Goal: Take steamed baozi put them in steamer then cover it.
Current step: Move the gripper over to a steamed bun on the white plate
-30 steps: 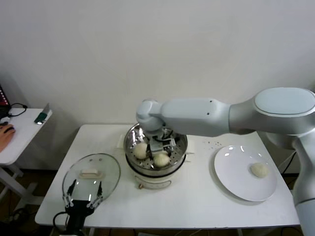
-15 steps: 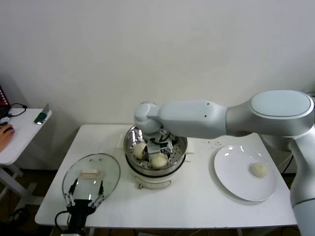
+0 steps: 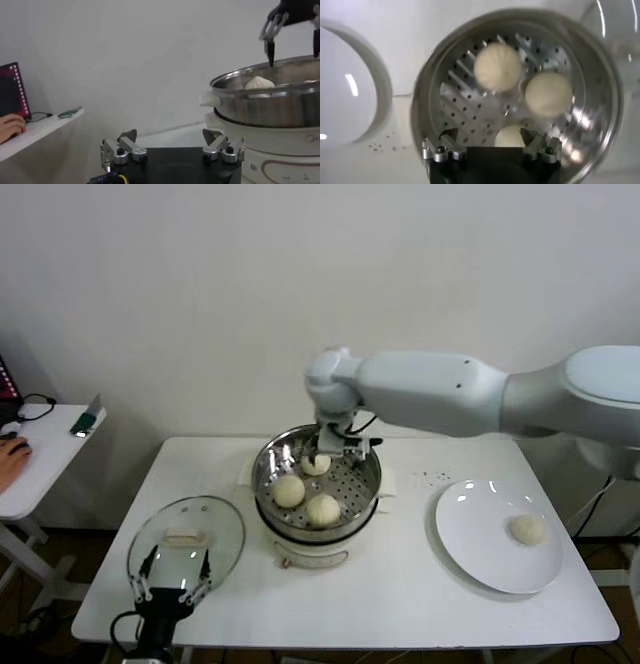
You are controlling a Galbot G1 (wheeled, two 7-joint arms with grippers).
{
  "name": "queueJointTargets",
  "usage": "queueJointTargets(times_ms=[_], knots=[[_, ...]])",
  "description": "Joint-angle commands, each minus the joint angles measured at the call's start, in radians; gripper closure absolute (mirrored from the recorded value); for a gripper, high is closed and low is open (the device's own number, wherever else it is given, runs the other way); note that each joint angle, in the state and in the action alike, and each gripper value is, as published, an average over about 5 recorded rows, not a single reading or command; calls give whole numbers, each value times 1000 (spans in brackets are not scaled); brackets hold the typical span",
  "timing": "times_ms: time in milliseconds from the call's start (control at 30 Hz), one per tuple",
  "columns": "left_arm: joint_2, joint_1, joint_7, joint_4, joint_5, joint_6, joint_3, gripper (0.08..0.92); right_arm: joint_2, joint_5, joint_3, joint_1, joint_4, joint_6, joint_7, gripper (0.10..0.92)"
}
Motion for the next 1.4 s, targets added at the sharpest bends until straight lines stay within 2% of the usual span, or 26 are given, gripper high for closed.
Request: queueJointTargets(times_ms=[33,200,367,533,867,1400], knots=[[16,6,1,-3,-3,-1,-3,177,-325,413,-117,114,0,-391,36,203],[19,17,0,-3,-6,-7,-5,177,-503,386,-141,74,6,-412,16,203],[20,25,-7,-7,6,-18,-5,177,-657,166,-28,-99,-11,-364,-26,203],[16,15,-12,-13,26,-6,0,177,-734,-1,151,-347,-73,-325,-45,203],[1,3,-17,-6,51,9,5,177,-683,-175,481,-678,-251,-261,-32,203],[-6,0,-18,13,63,7,6,177,-552,-226,572,-721,-403,-234,-16,203]])
